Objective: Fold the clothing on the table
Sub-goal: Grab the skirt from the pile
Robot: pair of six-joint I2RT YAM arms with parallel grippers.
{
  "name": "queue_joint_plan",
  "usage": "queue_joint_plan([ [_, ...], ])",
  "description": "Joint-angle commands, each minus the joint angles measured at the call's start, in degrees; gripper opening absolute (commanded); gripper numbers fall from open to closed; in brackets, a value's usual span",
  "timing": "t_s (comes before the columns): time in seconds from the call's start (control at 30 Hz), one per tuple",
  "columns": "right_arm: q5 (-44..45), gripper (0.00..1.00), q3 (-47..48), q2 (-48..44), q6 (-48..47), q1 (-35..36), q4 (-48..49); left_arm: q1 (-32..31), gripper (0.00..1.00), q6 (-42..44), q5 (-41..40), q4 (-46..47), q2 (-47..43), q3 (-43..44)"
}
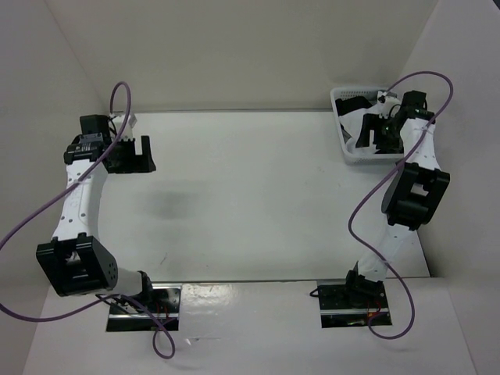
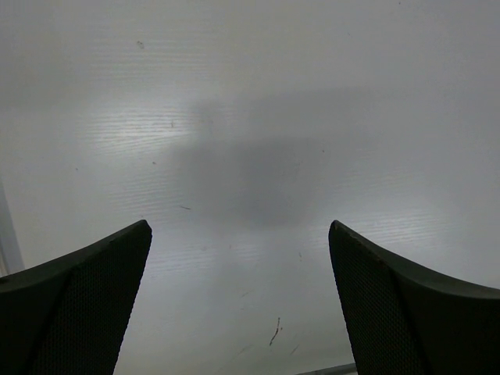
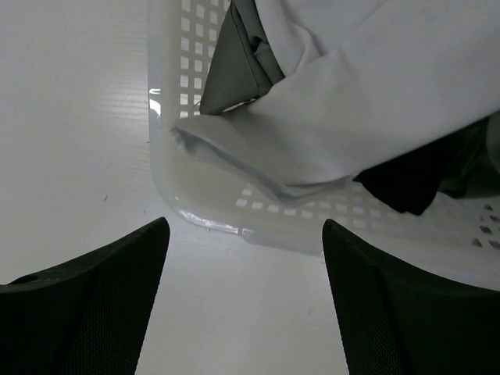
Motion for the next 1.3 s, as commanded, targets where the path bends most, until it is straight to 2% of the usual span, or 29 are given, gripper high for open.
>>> queue_joint_plan([
  [0.0, -3.82, 0.83, 3.86, 3.40, -2.05, 0.78, 2.34, 1.44, 1.00, 1.40, 6.22, 3.85, -3.66, -3.56],
  [0.23, -3.82, 0.80, 6.93, 7.54, -2.05, 0.78, 4.63, 3.28, 1.00, 3.07, 10.97, 7.63, -8.50, -9.45],
  [0.37, -4.44, 0.72, 9.92, 10.09, -2.05, 1.31, 5.16, 4.51, 1.00, 4.83, 18.44, 8.16, -9.74, -12.26],
  [0.4, -4.96, 0.67, 10.44, 10.62, -2.05, 1.31, 5.16, 5.21, 1.00, 5.44, 19.84, 8.16, -9.74, -12.27],
  [0.53, -5.67, 0.58, 11.68, 13.16, -2.05, 1.92, 3.93, 6.97, 1.00, 5.97, 20.91, 8.69, -8.96, -12.98],
  [0.67, -6.80, 0.58, 11.07, 13.88, -2.58, 2.98, 2.61, 6.97, 1.00, 6.50, 22.05, 8.16, -8.24, -12.98],
  [0.7, -6.81, 0.56, 10.19, 13.88, -2.58, 2.98, 2.61, 6.97, 1.00, 6.50, 22.05, 7.64, -7.64, -13.50],
  [0.8, -6.81, 0.42, 9.39, 13.88, -3.11, 3.51, 2.61, 6.97, 1.00, 7.03, 22.05, 7.63, -7.63, -13.50],
  [0.83, -6.81, 0.15, 8.87, 13.88, -3.11, 3.51, 2.61, 6.97, 1.00, 7.55, 22.75, 7.63, -7.63, -13.50],
  [0.87, -6.29, 0.05, 8.87, 13.88, -2.41, 4.03, 2.61, 6.97, 1.00, 7.56, 23.28, 7.63, -7.63, -14.02],
  [0.9, -5.76, 0.00, 8.87, 13.18, -2.41, 4.04, 2.61, 6.97, 1.00, 7.56, 23.28, 7.63, -7.63, -14.03],
  [1.03, -6.80, 0.00, 10.35, 9.14, 1.37, 4.04, 3.13, 6.97, 1.00, 9.83, 24.42, 5.71, -7.02, -12.72],
  [1.27, -14.97, 0.00, 27.46, -2.02, 7.61, 3.51, -1.96, 6.97, 1.00, 11.86, 24.43, 3.77, -7.18, -12.00],
])
